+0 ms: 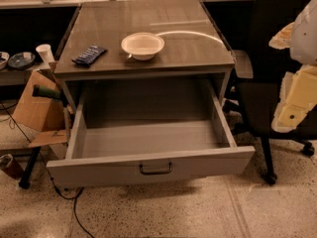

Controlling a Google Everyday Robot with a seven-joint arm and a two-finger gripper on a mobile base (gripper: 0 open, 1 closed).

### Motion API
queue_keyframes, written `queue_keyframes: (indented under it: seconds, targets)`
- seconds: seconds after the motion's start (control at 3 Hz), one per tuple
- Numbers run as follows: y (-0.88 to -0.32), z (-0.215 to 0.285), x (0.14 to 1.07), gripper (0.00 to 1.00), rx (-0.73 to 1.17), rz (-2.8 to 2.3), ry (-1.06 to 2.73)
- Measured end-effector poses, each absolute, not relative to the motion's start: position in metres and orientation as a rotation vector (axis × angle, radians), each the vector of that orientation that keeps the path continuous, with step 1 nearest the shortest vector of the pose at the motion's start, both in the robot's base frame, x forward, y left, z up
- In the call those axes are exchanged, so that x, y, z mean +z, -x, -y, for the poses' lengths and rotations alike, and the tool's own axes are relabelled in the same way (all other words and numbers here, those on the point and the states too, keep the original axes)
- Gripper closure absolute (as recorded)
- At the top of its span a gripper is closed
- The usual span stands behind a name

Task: Place rxbar blueberry into top drawer

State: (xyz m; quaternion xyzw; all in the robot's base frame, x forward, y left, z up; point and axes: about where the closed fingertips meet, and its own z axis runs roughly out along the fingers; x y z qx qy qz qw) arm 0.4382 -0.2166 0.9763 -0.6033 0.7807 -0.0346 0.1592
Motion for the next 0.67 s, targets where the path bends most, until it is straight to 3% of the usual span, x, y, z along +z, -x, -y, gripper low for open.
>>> queue_keyframes:
  seconds: [0.67]
  targets:
    - [-0.442, 0.2162, 0.9806, 0.0, -0.088, -2.217, 1.699]
